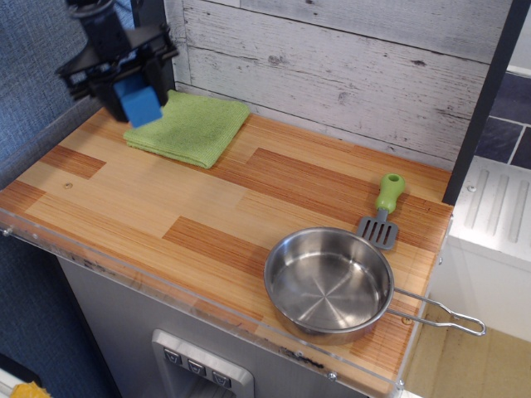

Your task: Puts the blue block on the green napkin.

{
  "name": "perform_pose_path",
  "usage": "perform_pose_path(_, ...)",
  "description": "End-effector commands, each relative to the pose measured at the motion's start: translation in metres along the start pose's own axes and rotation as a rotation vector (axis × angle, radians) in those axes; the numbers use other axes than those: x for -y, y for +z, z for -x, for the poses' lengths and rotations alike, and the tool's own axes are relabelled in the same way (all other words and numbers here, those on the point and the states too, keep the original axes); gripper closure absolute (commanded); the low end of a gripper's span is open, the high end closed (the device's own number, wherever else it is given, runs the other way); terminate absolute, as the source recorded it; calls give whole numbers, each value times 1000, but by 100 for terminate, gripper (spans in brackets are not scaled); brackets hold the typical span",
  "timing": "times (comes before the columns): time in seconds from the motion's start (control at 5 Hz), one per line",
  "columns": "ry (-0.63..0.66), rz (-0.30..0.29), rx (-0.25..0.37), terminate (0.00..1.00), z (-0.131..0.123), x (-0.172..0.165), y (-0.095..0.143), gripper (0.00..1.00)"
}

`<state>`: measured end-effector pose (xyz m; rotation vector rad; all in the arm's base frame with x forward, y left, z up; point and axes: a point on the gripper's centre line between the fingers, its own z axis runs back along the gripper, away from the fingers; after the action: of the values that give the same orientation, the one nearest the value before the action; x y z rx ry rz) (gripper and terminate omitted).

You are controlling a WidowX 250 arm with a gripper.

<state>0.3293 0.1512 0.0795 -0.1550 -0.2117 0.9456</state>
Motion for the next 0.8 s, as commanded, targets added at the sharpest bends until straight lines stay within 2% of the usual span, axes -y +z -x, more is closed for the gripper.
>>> perform_pose_path(0.0,-9,-13,53,0,-24,27,-9,100)
perform_pose_path(0.4,-18,-62,32,0,-26,27,-46,100)
perform_pose_path(0.6,-32,-70,29,0,-20,27,-56,100)
